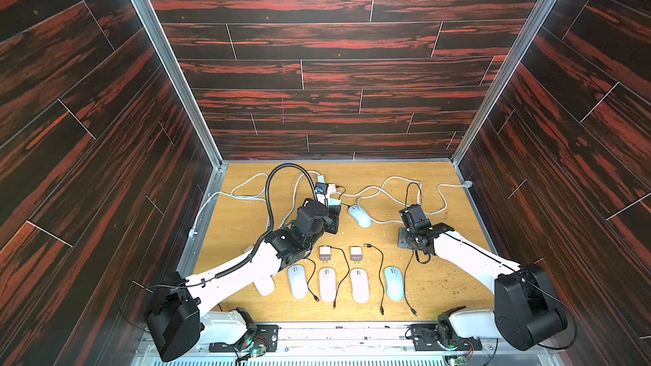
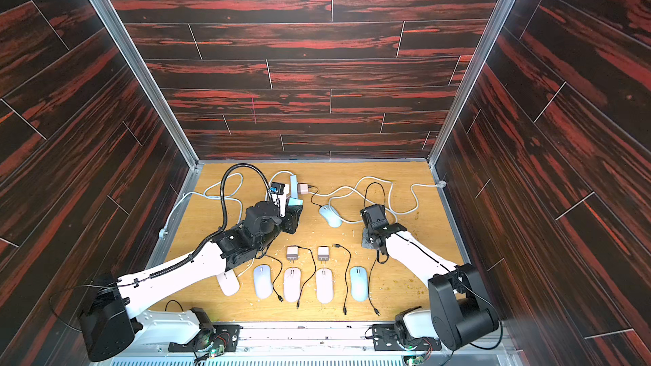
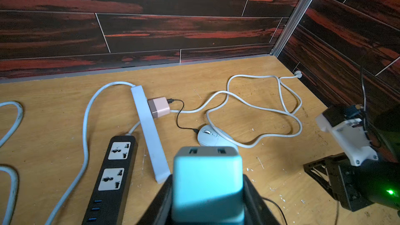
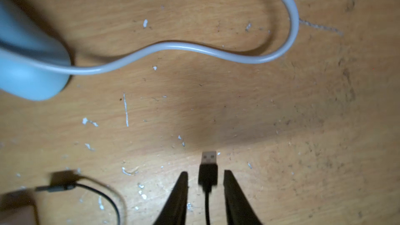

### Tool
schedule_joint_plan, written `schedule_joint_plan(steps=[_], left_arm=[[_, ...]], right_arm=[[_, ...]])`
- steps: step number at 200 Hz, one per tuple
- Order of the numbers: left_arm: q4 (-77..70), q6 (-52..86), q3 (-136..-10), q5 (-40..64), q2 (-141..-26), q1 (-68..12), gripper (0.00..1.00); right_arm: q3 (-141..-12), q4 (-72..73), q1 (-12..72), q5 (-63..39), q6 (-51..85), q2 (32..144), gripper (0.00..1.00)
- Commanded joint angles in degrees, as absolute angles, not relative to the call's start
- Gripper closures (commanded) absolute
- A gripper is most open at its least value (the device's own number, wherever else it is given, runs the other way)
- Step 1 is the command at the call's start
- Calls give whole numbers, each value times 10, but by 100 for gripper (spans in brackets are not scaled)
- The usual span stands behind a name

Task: Unplug the wireless mouse
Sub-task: Place the power cord at the center of the board.

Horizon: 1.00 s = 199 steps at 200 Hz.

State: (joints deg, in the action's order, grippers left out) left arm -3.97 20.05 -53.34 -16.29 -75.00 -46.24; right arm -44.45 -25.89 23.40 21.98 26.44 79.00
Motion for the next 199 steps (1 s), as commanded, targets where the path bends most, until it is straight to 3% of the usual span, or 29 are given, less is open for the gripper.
schedule_joint_plan(steps=[1, 18, 55, 93, 119, 146, 199], left_arm=[[-38, 218, -529, -148, -749, -460, 100], [-43, 217, -527, -139, -748, -460, 100], [-80, 201, -512, -80, -745, -460, 100], [-167, 100, -490, 41, -758, -460, 100], [-268, 42, -463, 101, -776, -460, 100], [-237, -27, -497, 177, -804, -460, 100], [-243, -85, -522, 195, -834, -465, 100]], right_arm=[[-439, -253, 233, 192, 272, 788, 58], [-439, -256, 232, 187, 273, 781, 53], [-444, -270, 233, 183, 273, 707, 53], [-460, -263, 233, 63, 264, 595, 52], [-473, -247, 233, -22, 270, 544, 45], [-483, -214, 233, -138, 292, 523, 39], [-450, -137, 234, -248, 390, 511, 28]])
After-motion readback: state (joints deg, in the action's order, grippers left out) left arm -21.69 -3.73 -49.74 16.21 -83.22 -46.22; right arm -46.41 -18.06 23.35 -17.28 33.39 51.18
